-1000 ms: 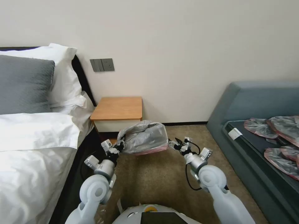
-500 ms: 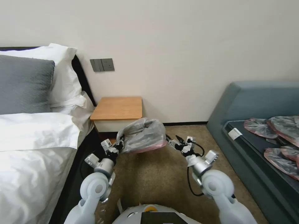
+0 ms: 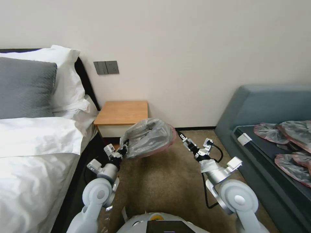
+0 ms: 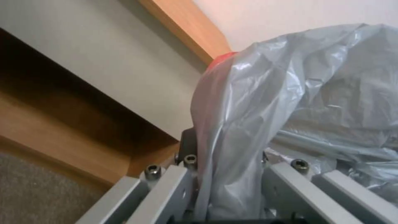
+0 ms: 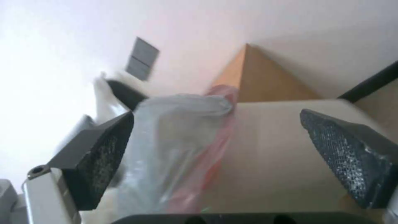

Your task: Pick up the garbage bag from the table and place it over the trash can.

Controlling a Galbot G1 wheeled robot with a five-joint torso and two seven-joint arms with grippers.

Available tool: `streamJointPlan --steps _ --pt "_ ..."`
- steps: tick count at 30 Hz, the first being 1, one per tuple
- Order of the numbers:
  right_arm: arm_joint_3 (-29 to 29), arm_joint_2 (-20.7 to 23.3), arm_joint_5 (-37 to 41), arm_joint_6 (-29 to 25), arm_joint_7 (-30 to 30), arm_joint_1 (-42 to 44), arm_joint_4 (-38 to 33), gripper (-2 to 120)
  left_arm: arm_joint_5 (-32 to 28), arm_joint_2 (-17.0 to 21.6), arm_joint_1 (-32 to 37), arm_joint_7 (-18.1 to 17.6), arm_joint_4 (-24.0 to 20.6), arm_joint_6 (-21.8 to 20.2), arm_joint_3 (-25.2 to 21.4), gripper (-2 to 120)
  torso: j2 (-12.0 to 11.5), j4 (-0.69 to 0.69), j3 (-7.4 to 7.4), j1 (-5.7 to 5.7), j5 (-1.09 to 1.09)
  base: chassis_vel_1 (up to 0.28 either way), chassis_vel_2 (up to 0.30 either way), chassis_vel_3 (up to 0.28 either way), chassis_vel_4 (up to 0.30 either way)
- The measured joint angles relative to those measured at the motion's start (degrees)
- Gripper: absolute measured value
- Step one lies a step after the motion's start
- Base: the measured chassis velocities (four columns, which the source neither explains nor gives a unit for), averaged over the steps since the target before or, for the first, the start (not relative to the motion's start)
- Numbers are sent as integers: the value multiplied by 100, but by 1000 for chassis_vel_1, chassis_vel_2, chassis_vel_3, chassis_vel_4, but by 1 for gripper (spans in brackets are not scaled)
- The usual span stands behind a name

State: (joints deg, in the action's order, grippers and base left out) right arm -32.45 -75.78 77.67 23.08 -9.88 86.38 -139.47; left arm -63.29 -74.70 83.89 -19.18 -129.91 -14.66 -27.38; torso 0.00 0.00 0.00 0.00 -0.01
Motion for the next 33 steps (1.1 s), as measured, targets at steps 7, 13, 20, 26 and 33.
streamJointPlan --steps 7,13,20,26,33 --pt "220 -303 -152 -23 64 -98 82 100 -392 -9 -40 -265 -162 -153 -49 4 0 0 0 0 0 0 0 0 0" --pt "471 -495 -831 -140 497 -240 288 100 -519 -22 -48 -470 -236 -277 -66 4 0 0 0 0 1 0 0 0 0" --pt "760 -710 -1435 -300 731 -553 654 100 -590 -29 -31 -543 -264 -313 -75 4 0 1 0 0 1 0 0 0 0" --pt "777 -751 -1490 -365 737 -630 719 99 -636 -40 -52 -551 -271 -316 -73 4 0 0 0 0 1 0 0 0 0" --pt "671 -766 -1380 -446 729 -651 708 75 -735 -89 -41 -611 -313 -334 -65 4 -1 0 0 0 1 0 0 0 0"
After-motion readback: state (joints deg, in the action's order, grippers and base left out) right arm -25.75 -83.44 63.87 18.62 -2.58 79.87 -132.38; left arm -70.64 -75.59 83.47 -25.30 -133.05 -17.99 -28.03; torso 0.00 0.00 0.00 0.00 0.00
